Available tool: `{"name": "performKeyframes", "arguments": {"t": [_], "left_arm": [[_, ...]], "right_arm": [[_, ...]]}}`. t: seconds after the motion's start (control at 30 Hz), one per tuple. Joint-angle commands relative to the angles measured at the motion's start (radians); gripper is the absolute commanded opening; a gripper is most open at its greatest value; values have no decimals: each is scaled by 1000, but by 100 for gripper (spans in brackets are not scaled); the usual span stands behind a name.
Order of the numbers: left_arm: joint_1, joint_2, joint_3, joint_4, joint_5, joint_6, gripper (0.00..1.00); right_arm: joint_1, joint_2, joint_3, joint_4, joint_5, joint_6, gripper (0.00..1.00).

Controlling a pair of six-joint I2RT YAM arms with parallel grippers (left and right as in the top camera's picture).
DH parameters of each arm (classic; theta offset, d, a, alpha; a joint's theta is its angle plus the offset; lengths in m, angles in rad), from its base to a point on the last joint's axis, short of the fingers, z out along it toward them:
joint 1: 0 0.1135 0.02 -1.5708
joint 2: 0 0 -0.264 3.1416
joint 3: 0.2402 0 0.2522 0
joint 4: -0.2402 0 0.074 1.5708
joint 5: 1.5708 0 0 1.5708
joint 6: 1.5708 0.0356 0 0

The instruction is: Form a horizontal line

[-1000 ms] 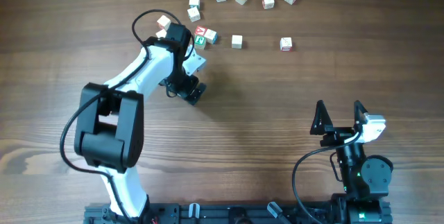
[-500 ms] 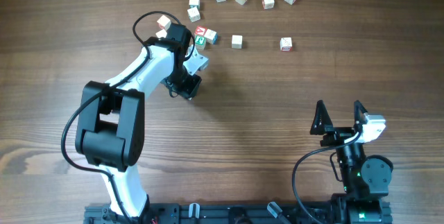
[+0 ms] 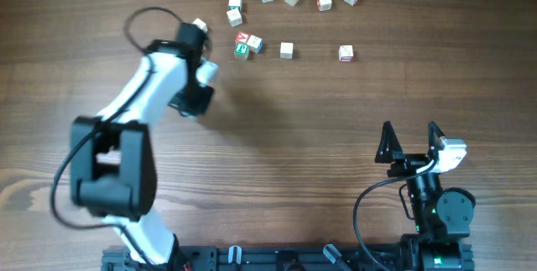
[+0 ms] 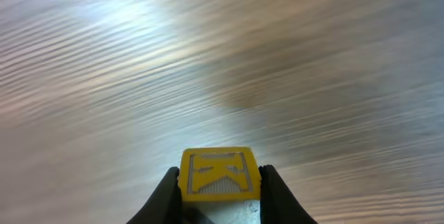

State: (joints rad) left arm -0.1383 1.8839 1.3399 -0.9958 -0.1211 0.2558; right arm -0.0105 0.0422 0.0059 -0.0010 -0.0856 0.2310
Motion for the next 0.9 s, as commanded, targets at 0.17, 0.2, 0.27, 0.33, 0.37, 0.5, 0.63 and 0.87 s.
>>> {"name": "performKeyframes", "arguments": {"t": [0.17,0.2,0.27,0.33,0.37,0.5,0.63,0.87], "left_arm": [[274,-124,3,-8,-34,-18,7],[296,-124,3,-8,-33,-5,6],[348,-124,3,-8,-33,3,4],[393,-124,3,-11,-17,17,4],[412,-124,3,-16,9,44,4],[463,-124,2,-19,56,133,4],[486,-119,1,22,57,187,4],[490,-90,-29,44,72,370,4]], "right_arm": [[-4,0,0,3,3,8,100],[-4,0,0,2,3,8,100],[-4,0,0,3,3,8,100],[-4,0,0,3,3,8,100],[-4,0,0,3,3,8,100],[-4,0,0,3,3,8,100],[-4,0,0,2,3,8,100],[-4,0,0,2,3,8,100]]}}
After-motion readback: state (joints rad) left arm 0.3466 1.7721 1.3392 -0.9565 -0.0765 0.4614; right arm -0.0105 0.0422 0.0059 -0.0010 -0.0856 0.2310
